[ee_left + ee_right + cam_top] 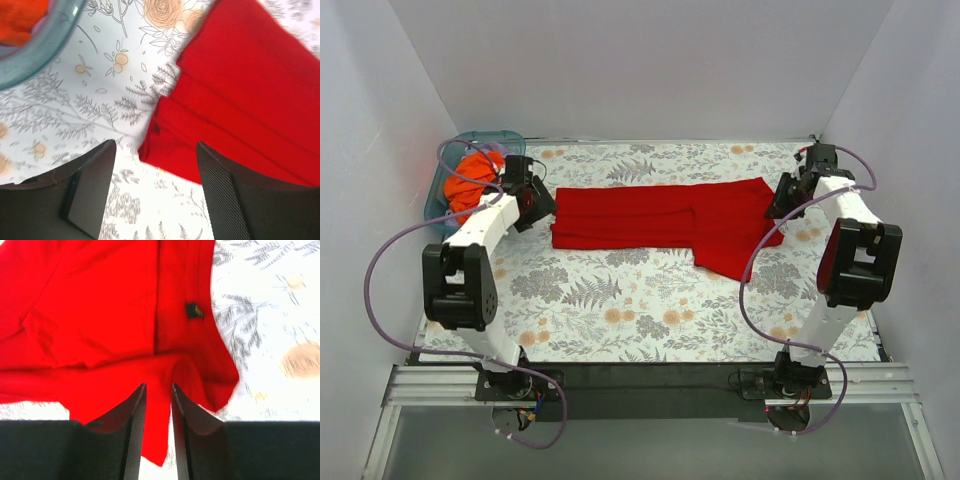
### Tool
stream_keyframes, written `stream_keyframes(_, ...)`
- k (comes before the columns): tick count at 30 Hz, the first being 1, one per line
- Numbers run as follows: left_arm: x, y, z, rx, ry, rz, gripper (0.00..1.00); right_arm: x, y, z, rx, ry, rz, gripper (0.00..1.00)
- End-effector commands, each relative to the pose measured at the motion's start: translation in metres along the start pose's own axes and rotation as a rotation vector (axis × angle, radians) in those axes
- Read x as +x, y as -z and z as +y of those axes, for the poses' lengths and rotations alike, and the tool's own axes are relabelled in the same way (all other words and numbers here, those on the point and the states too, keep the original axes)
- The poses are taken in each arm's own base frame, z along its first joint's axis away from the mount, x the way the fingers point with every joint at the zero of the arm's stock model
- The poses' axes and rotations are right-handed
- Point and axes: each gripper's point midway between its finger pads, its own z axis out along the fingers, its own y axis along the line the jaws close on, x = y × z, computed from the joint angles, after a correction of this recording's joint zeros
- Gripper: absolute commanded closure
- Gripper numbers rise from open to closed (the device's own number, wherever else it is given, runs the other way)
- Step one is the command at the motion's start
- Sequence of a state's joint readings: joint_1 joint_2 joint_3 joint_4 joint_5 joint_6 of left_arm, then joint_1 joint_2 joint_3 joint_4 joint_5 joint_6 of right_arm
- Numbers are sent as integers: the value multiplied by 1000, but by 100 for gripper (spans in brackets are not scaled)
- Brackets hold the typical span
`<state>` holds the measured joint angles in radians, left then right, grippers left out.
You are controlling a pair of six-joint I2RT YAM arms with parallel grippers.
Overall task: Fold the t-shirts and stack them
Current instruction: Fold the tshirt
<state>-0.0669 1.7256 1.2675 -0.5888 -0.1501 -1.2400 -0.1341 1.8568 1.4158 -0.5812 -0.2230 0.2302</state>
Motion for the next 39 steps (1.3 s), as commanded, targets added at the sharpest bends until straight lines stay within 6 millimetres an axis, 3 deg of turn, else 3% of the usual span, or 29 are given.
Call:
stream_keyframes(1, -11, 41, 2, 35, -2, -90, 35, 3, 35, 2, 57, 54, -75, 66)
stream_keyframes(3, 5, 44, 9, 37, -5, -66, 35, 11, 44, 4, 52, 55, -86, 66)
stream_keyframes(4, 11, 47, 8, 54, -3, -55, 35, 25, 40, -1, 57, 48, -60, 66)
stream_keyframes(8, 43, 46, 13, 98, 30, 9, 34, 48, 33, -3, 9, 20, -63, 60)
stream_keyframes(9, 56, 41, 19, 91, 36, 38, 33, 50, 36, -1, -11, 6, -81, 59)
stream_keyframes(12, 69, 31, 17, 111, 81, 66, 28, 58, 32, -4, -83, -80, -129, 52)
stream_keyframes(14, 67, 27, 11, 129, 120, 61, 28, 66, 30, -7, -124, -141, -132, 51)
stream_keyframes(22, 66, -2, -3, 135, 199, 85, 28, 63, 19, -21, -194, -253, -197, 51)
stream_keyframes(31, 75, -22, -5, 115, 211, 137, 42, 57, 5, -38, -199, -358, -222, 51)
stream_keyframes(39, 86, -31, 2, 86, 202, 162, 62, 52, -9, -50, -207, -431, -232, 51)
